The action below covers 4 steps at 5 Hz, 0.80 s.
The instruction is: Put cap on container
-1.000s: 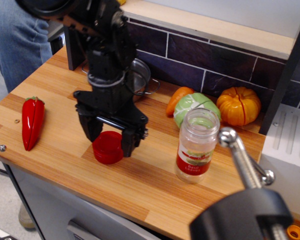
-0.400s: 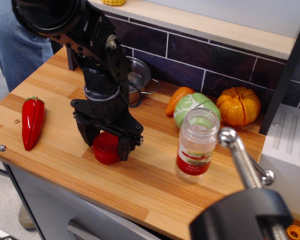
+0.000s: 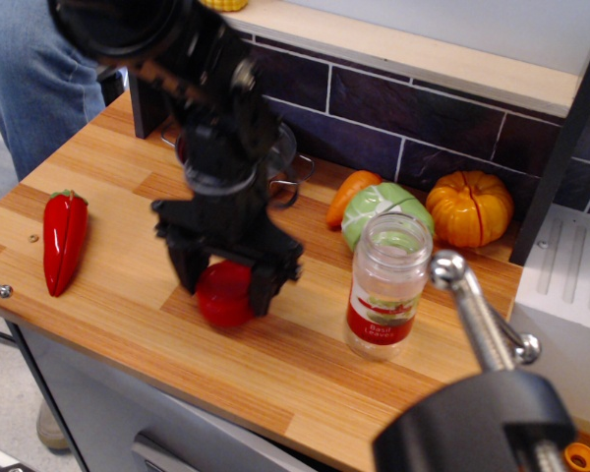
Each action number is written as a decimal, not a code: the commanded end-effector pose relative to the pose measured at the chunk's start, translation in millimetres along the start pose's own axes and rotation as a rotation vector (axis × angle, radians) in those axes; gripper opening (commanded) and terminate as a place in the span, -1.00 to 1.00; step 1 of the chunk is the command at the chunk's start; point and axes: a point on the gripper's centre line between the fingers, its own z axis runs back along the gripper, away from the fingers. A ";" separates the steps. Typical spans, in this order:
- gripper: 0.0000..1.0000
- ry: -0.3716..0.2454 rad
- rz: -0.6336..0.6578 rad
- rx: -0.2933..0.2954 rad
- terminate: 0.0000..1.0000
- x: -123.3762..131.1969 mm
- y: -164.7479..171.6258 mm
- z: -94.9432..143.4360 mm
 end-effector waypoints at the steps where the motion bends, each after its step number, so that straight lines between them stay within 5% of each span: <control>1: -1.00 0.012 0.086 -0.134 -1.00 19.8 -35.7 94.4; 2: -1.00 0.050 0.116 -0.165 -1.00 9.0 -57.2 111.0; 4: -1.00 -0.065 0.187 -0.178 -1.00 -5.9 -95.5 84.7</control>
